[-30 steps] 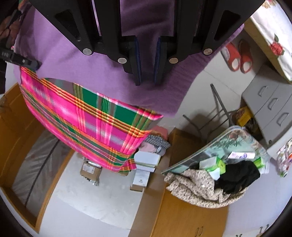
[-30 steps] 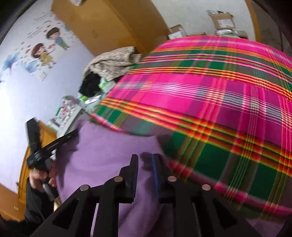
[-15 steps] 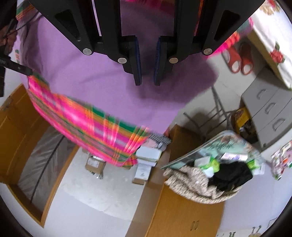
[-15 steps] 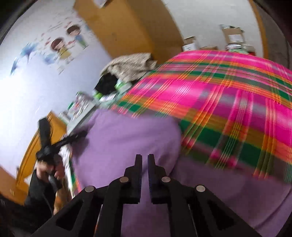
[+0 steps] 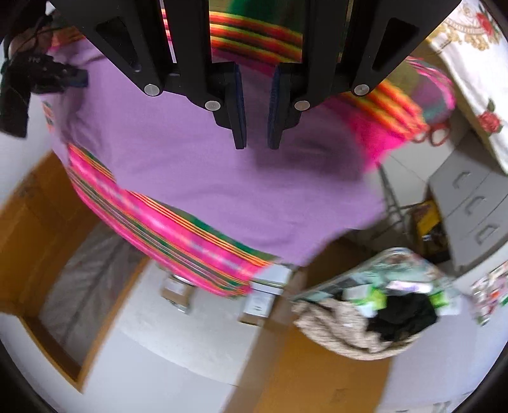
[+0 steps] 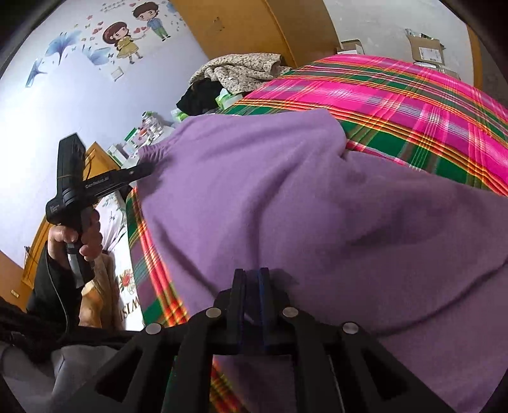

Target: Fold clothes

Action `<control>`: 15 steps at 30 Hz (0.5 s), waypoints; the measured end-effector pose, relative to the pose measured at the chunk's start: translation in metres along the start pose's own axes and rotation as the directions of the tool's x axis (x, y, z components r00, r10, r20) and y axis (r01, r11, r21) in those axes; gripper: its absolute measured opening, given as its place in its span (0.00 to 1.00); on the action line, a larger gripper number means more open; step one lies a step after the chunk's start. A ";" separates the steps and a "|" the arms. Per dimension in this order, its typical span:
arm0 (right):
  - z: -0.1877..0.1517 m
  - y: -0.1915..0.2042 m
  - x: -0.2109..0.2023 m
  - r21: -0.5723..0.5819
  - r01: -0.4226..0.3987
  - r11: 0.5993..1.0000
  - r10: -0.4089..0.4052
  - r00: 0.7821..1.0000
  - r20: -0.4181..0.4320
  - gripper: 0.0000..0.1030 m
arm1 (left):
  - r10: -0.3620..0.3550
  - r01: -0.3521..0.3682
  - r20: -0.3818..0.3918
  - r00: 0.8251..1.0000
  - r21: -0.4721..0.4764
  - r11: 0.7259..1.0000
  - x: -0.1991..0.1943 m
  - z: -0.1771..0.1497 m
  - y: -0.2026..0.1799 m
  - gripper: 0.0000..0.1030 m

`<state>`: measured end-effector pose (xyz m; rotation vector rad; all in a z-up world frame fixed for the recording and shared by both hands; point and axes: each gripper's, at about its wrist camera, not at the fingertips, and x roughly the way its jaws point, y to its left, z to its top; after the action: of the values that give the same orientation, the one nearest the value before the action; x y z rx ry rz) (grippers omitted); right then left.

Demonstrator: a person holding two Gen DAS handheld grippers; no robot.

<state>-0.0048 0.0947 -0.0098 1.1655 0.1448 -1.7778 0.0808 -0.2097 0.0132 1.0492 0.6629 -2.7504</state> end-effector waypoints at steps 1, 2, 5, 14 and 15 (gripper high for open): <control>-0.001 0.000 -0.007 0.000 0.008 1.000 -0.008 1.000 0.017 0.08 | -0.027 0.027 -0.012 1.000 0.017 0.999 0.004 -0.002 -0.011 0.13; -0.002 -0.002 -0.016 0.008 0.019 1.000 -0.019 0.999 0.042 0.08 | -0.042 0.043 -0.021 0.999 0.029 0.999 0.007 -0.003 -0.019 0.13; -0.003 -0.017 -0.049 0.078 0.070 0.994 -0.080 0.989 0.126 0.09 | -0.089 0.092 -0.051 0.995 0.074 0.993 0.018 -0.005 -0.045 0.13; -0.027 -0.090 -0.127 0.365 0.259 0.894 -0.357 0.905 0.231 0.35 | -0.177 0.198 -0.135 0.975 0.161 0.967 0.042 -0.011 -0.096 0.13; -0.028 -0.098 -0.131 0.392 0.279 0.876 -0.385 0.896 0.222 0.36 | -0.181 0.204 -0.144 0.973 0.168 0.964 0.045 -0.013 -0.100 0.13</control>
<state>-0.0520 0.2465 0.0375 1.1525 -0.1675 -2.3410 0.0284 -0.1125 0.0110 1.2704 0.5654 -2.9790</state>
